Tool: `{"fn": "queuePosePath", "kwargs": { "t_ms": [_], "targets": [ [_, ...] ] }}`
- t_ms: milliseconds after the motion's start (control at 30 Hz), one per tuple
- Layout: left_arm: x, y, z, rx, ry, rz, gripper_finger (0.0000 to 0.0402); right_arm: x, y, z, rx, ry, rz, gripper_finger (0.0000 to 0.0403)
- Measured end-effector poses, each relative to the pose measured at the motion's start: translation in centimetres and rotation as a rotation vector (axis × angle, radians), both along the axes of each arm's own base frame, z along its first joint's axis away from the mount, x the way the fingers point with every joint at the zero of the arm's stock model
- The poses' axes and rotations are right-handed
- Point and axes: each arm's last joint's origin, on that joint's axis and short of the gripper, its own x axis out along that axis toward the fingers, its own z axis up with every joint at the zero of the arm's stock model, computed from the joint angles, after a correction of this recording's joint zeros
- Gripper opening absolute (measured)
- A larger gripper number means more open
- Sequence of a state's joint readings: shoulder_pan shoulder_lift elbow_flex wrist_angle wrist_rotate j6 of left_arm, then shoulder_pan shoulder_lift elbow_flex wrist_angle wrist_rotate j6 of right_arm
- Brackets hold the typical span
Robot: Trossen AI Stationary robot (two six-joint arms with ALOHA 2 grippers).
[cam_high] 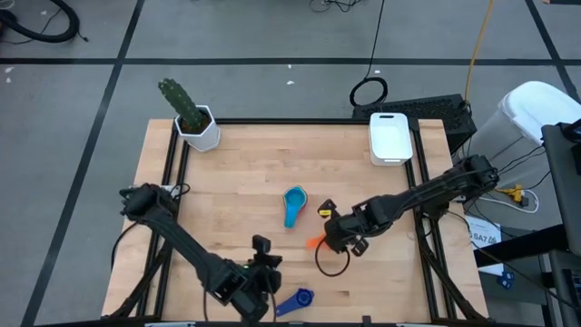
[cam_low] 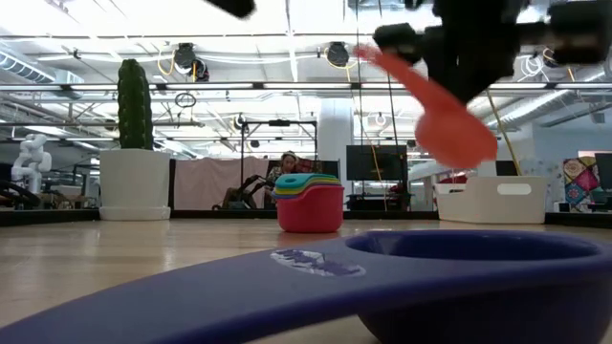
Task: Nest measuring cups in basket
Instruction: Stack the orange measuring on top of the sky blue measuring cup
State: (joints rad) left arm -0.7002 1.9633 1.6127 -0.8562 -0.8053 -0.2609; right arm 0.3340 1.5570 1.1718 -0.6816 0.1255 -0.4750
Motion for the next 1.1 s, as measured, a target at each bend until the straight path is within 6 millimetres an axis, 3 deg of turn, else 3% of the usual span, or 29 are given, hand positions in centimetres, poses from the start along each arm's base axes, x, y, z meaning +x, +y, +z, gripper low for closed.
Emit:
{"fn": "queuePosePath", "kwargs": {
  "t_ms": [267,433,833,1100],
  "targets": [
    [0.8,-0.4,-2.5,0.468,0.03,-0.085,0.0031,0.3,0.8,1.2,0.145,0.0,0.008,0.0],
    [1.4,-0.5,-3.1,0.507,0.088,-0.158,0.005,0.3,0.8,1.1,0.149,0.012,0.003,0.0],
    [2.6,-0.8,-2.4,0.553,0.017,-0.165,0.0178,0.5,0.9,1.3,0.181,-0.011,0.03,0.0],
    [4.2,-0.3,-1.9,0.541,-0.015,-0.195,0.0195,0.8,1.1,1.5,0.217,-0.044,0.038,0.0]
  ]
}}
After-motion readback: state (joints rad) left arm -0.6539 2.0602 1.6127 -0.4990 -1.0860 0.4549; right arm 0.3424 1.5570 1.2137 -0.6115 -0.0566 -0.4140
